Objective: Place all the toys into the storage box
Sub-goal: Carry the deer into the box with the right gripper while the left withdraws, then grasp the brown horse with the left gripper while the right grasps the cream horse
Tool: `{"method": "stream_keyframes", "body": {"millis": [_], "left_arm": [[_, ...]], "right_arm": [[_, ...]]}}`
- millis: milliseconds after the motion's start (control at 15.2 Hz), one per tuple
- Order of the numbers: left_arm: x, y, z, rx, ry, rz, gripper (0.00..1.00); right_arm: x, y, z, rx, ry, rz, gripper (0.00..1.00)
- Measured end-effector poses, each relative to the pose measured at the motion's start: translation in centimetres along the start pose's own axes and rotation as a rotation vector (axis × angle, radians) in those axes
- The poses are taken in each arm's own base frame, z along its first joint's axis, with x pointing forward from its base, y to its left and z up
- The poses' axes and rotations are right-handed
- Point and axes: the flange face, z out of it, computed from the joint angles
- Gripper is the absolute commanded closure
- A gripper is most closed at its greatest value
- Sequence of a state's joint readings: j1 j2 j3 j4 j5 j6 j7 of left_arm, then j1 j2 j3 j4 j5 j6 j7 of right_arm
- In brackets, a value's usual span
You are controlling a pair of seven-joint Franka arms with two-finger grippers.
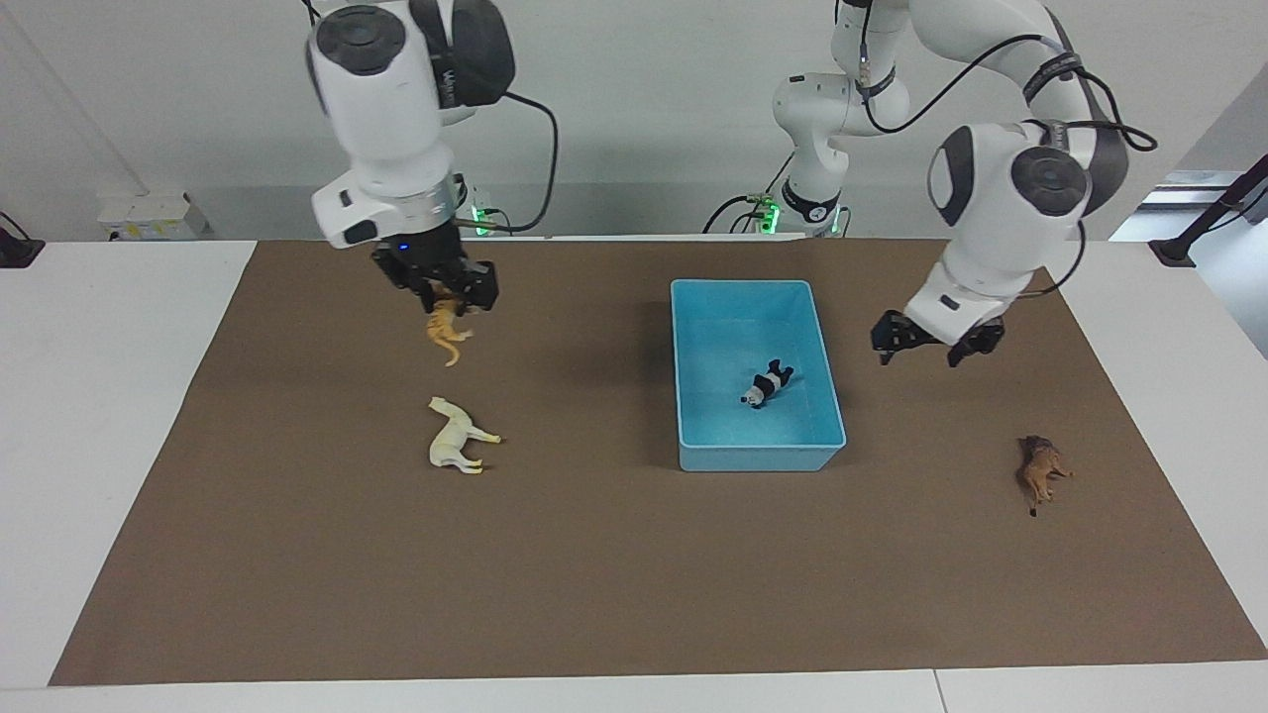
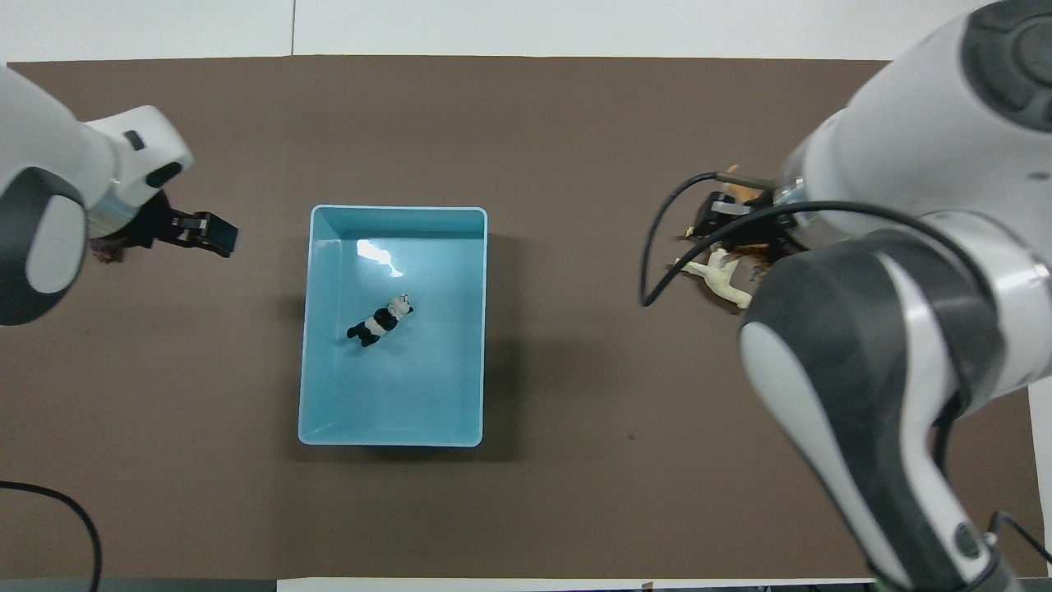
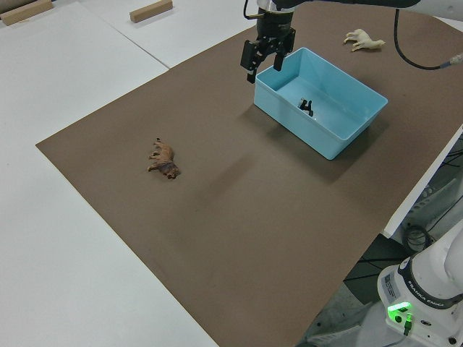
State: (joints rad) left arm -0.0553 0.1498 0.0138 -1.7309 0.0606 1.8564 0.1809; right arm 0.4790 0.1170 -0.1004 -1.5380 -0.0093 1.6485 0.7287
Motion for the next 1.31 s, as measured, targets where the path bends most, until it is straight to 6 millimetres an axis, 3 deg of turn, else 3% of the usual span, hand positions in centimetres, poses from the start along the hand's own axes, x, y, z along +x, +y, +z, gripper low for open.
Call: {"method": "stream_keyframes", "body": {"millis": [197,328,525,722,788,854,919,1313], "left_arm": [[-1.4,-10.8,3.0,0.019,0.050,0.148,0.00],[-1.5,-15.3,6.7,0.035,0.070,0.206,0.00],[0.1,-17.6,11.5,0.036,0.065,0.240,0.00],[1.8,-18.3,12.9,0.038,0.065,0.241,0.00],[2.0,-18.8,13.3,0.042,0.063,0.236,0.00],[2.1,-19.5,13.7,0.049,0.063,0.231,0.00],[2.1,-20.1,14.1,0.056,0.065,0.231,0.00],[2.5,-20.2,17.3,0.058,0.064,0.229,0.00]], "right_arm": [[-7.8,-8.8,-0.2,0.051,0.008,0.053,1.00],[-12.1,-14.6,0.4,0.078,0.024,0.075,1.00],[-17.4,-22.6,3.7,0.090,0.038,0.068,1.00],[-20.0,-27.8,10.1,0.078,0.054,0.023,1.00],[-20.5,-28.9,11.8,0.082,0.062,0.012,1.00],[-20.7,-29.6,12.9,0.084,0.066,0.009,0.57],[-20.5,-29.8,13.3,0.084,0.068,0.011,0.01],[-18.5,-28.4,12.1,0.041,0.064,0.073,0.00]]}}
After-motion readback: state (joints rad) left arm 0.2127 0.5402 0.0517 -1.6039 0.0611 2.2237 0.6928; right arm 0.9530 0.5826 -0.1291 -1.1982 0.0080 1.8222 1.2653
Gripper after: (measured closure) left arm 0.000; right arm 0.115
